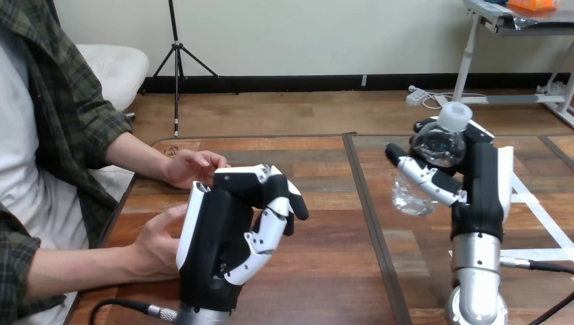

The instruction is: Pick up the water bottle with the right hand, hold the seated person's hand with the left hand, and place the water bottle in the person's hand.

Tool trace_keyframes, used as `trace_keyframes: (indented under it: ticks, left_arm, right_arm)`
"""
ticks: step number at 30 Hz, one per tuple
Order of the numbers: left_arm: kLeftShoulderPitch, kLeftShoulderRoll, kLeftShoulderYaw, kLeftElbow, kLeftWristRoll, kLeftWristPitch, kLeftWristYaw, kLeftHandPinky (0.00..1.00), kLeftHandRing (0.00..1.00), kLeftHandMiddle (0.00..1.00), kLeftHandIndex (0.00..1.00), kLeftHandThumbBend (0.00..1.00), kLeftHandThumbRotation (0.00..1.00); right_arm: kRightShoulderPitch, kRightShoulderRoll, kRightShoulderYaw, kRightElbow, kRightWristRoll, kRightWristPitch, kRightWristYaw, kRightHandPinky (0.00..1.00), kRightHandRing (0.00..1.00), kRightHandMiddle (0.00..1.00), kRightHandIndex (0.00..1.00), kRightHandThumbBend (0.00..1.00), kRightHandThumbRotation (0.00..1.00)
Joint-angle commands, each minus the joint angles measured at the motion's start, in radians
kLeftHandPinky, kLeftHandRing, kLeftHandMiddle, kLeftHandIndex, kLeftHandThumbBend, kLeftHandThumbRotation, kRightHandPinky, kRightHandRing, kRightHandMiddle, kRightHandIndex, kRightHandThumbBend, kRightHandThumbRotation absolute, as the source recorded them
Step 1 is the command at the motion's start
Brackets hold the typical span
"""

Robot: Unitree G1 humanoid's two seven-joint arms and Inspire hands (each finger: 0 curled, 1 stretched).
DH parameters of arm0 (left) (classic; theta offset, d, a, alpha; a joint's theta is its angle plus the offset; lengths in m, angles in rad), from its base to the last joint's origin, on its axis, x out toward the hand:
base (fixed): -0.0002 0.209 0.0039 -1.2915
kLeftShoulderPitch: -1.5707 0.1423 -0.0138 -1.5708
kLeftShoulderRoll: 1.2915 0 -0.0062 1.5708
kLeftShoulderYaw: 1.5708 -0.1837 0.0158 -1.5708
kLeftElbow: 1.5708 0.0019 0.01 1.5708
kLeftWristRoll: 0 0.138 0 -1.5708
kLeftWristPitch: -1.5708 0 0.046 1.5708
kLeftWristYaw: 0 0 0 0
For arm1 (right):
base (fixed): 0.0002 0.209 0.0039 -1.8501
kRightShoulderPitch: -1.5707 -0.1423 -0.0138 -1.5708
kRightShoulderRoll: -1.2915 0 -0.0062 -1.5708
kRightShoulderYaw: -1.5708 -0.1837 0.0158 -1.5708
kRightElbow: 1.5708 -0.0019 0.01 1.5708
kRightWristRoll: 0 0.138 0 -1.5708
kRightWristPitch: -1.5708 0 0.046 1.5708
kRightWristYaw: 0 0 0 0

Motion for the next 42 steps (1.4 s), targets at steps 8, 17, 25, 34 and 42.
trace_keyframes:
  ticks: [8,17,25,34,42]
  left_arm:
    - [-0.043,0.062,0.066,-0.026,0.072,-0.007,0.017,0.17,0.21,0.33,0.39,0.11,0.0]
    - [-0.03,0.104,0.116,-0.056,0.13,-0.01,0.044,0.23,0.28,0.38,0.45,0.28,0.0]
    - [-0.016,0.128,0.154,-0.082,0.169,-0.018,0.078,0.31,0.37,0.48,0.54,0.39,0.0]
    - [0.017,0.141,0.247,-0.141,0.354,-0.01,0.19,0.46,0.6,0.67,0.69,0.52,0.0]
    - [0.033,0.148,0.307,-0.17,0.484,-0.016,0.302,0.58,0.72,0.78,0.78,0.63,0.0]
  right_arm:
    - [-0.008,0.014,0.019,-0.137,-0.037,0.009,0.027,0.34,0.4,0.46,0.48,0.71,0.0]
    - [0.003,0.013,0.017,-0.152,-0.036,0.022,0.051,0.33,0.39,0.45,0.48,0.72,0.0]
    - [0.006,0.013,0.016,-0.151,-0.037,0.02,0.062,0.33,0.39,0.45,0.47,0.72,0.0]
    - [0.009,0.013,0.017,-0.143,-0.033,0.02,0.078,0.34,0.4,0.45,0.47,0.71,0.0]
    - [0.011,0.017,0.018,-0.144,-0.037,0.027,0.082,0.34,0.4,0.46,0.48,0.71,0.0]
